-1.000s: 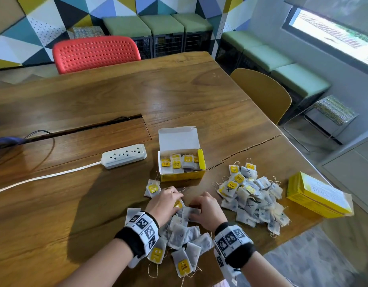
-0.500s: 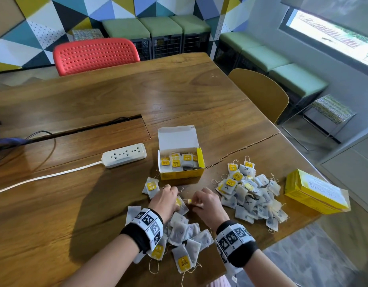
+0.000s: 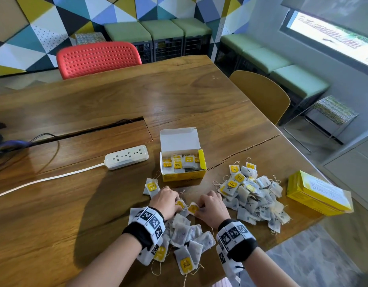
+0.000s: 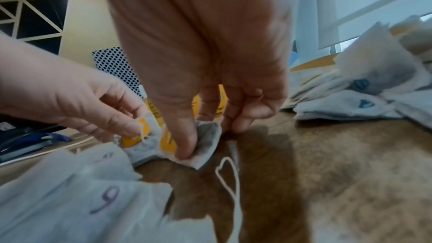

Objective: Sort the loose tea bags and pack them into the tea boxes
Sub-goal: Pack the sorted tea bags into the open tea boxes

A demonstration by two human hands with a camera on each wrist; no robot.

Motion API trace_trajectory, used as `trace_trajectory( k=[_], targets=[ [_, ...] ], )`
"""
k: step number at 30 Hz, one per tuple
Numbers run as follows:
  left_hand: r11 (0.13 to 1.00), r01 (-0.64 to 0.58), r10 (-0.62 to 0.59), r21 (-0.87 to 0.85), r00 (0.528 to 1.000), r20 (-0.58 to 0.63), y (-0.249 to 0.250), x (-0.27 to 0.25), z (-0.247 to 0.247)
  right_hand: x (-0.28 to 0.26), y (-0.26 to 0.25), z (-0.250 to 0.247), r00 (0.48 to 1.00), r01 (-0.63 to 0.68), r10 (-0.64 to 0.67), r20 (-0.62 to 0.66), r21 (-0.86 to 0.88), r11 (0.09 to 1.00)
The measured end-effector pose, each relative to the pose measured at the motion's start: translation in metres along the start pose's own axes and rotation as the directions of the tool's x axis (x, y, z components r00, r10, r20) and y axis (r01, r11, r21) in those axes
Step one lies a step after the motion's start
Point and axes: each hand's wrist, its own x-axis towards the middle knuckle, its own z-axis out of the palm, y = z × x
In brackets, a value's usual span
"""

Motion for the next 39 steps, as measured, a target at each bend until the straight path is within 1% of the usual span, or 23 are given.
trace_trajectory(
  k=[2,4,6,8,9,11,13,15,16,18,21,22,23,24,25,27,29,30,31,32,34,36,39],
  targets=[
    [0.993,0.016,-0.02,-0.114,0.999,-0.037,-0.002,-0.002,-0.004,0.0,-0.002,-0.004,1.0,0.023,-0.023,0.002,0.024,0.999],
    [0.968,0.045,-0.065,-0.246,0.995,-0.077,-0.005,-0.002,-0.009,0.0,-0.003,-0.011,0.999,0.042,-0.04,-0.02,0.162,0.986],
    [0.942,0.063,-0.107,-0.33,0.987,-0.117,-0.007,-0.003,-0.013,-0.002,-0.006,-0.02,0.999,0.047,-0.038,-0.032,0.352,0.935],
    [0.932,0.062,-0.125,-0.358,0.98,-0.156,-0.007,-0.003,-0.015,-0.003,-0.012,-0.026,0.997,0.054,-0.07,0.012,0.513,0.857],
    [0.929,0.049,-0.118,-0.366,0.979,-0.168,-0.007,-0.003,-0.016,-0.003,-0.016,-0.028,0.995,0.047,-0.088,0.047,0.556,0.83],
    [0.917,0.018,-0.09,-0.399,0.983,-0.161,-0.005,-0.005,-0.016,-0.001,-0.023,-0.026,0.995,0.035,-0.083,0.059,0.568,0.822],
    [0.894,0.007,-0.077,-0.447,0.987,-0.139,-0.003,-0.006,-0.016,0.002,-0.027,-0.025,0.999,0.039,-0.026,-0.03,0.532,0.846],
    [0.875,0.004,-0.08,-0.484,0.987,-0.136,-0.002,-0.008,-0.018,0.005,-0.028,-0.022,0.996,0.001,0.052,-0.077,0.567,0.824],
    [0.853,0.006,-0.088,-0.522,0.987,-0.133,-0.002,-0.008,-0.019,0.007,-0.029,-0.021,0.994,-0.027,0.084,-0.063,0.617,0.787],
    [0.784,0.013,-0.107,-0.62,0.987,-0.116,-0.003,-0.009,-0.021,0.008,-0.03,-0.021,0.994,-0.062,0.106,-0.012,0.74,0.67],
    [0.654,0.032,-0.128,-0.756,0.989,-0.069,-0.001,-0.011,-0.026,0.007,-0.03,-0.027,0.997,-0.073,0.058,0.051,0.874,0.481],
    [0.607,0.038,-0.126,-0.794,0.991,-0.049,0.0,-0.013,-0.028,0.006,-0.03,-0.029,0.997,-0.072,0.036,0.063,0.893,0.444],
    [0.581,0.043,-0.123,-0.812,0.992,-0.035,0.0,-0.014,-0.031,0.005,-0.029,-0.031,0.997,-0.071,0.022,0.068,0.902,0.425],
    [0.585,0.039,-0.119,-0.81,0.992,-0.039,-0.002,-0.016,-0.032,0.005,-0.028,-0.032,0.997,-0.073,0.017,0.072,0.909,0.411],
    [0.628,0.023,-0.123,-0.778,0.99,-0.07,-0.006,-0.017,-0.034,0.006,-0.027,-0.032,0.997,-0.077,0.019,0.076,0.912,0.404],
    [0.741,-0.008,-0.152,-0.671,0.972,-0.179,-0.019,-0.019,-0.037,0.009,-0.023,-0.03,0.995,-0.101,0.052,0.088,0.919,0.381],
    [0.842,0.029,-0.222,-0.538,0.929,-0.298,-0.038,-0.017,-0.037,0.011,-0.02,-0.027,0.99,-0.134,0.088,0.11,0.925,0.355],
    [0.869,0.065,-0.259,-0.491,0.904,-0.339,-0.046,-0.015,-0.037,0.011,-0.019,-0.026,0.988,-0.147,0.099,0.12,0.926,0.348],
    [0.886,0.104,-0.285,-0.451,0.89,-0.355,-0.054,-0.013,-0.036,0.011,-0.019,-0.024,0.986,-0.157,0.104,0.128,0.925,0.347],
    [0.905,0.132,-0.288,-0.404,0.89,-0.353,-0.061,-0.009,-0.035,0.01,-0.02,-0.023,0.984,-0.167,0.11,0.137,0.924,0.345],
    [0.936,0.177,-0.271,-0.303,0.913,-0.304,-0.065,-0.003,-0.032,0.01,-0.021,-0.02,0.983,-0.176,0.108,0.146,0.915,0.362],
    [0.949,0.203,-0.266,-0.24,0.925,-0.27,-0.064,0.002,-0.029,0.011,-0.023,-0.02,0.983,-0.178,0.103,0.149,0.903,0.391],
    [0.941,0.263,-0.313,-0.214,0.915,-0.254,-0.058,0.005,-0.029,0.01,-0.026,-0.022,0.988,-0.154,0.078,0.134,0.891,0.428]
  ],
)
